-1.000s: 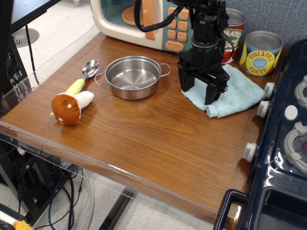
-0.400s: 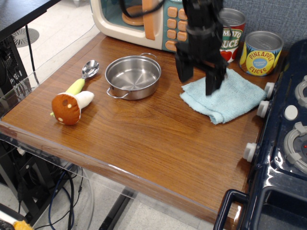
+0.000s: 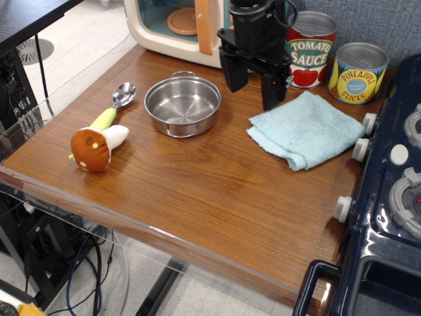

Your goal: Move the blue cloth to the front of the tin cans

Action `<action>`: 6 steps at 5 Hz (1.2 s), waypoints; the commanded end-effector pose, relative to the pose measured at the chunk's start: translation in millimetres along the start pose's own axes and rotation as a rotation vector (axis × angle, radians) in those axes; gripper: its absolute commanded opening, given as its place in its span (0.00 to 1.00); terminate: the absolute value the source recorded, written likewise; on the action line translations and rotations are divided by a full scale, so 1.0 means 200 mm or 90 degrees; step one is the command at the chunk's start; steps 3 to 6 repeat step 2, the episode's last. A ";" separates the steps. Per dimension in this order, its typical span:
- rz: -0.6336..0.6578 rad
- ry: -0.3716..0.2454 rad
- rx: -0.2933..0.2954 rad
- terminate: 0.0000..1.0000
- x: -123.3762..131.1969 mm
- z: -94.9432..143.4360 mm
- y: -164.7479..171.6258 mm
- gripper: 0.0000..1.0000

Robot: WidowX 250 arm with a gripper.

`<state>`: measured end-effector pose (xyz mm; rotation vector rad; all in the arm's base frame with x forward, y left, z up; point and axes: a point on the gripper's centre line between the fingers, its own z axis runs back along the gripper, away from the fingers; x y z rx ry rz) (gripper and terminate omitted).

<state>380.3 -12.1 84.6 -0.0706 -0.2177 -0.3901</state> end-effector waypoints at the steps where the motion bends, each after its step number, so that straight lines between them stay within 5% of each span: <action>1: -0.006 -0.038 0.019 0.00 0.01 0.13 0.03 1.00; 2: -0.006 -0.038 0.019 1.00 0.01 0.13 0.03 1.00; 6: -0.006 -0.038 0.019 1.00 0.01 0.13 0.03 1.00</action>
